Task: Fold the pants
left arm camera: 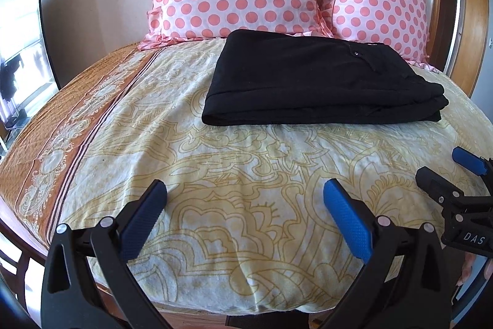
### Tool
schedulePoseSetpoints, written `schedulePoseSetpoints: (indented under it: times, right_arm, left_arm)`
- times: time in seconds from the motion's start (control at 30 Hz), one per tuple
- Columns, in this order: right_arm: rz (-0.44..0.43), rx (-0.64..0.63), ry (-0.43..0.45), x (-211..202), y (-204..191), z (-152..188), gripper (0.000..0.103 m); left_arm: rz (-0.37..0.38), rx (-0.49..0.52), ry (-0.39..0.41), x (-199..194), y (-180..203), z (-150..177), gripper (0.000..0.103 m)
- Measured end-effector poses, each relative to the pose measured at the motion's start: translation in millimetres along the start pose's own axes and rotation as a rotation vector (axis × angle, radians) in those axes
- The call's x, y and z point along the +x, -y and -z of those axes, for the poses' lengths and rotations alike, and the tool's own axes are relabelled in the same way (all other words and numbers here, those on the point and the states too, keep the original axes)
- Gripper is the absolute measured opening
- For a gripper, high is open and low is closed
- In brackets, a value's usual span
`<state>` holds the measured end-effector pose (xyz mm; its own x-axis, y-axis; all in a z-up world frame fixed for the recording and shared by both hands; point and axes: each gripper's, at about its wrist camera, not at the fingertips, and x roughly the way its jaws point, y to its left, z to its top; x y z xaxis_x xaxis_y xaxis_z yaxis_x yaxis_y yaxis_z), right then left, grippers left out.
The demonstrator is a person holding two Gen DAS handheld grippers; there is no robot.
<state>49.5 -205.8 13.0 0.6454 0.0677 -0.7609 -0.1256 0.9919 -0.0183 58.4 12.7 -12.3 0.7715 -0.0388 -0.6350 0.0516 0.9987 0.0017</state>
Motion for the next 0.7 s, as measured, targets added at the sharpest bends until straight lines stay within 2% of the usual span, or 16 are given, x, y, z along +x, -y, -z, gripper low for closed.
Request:
schedulePoseSetpoints:
  times: [0.7]
  right_arm:
    - [0.002, 0.001, 0.002, -0.5, -1.6, 0.9, 0.102]
  left_arm:
    - [0.0, 0.0, 0.002, -0.6, 2.1, 0.8, 0.101]
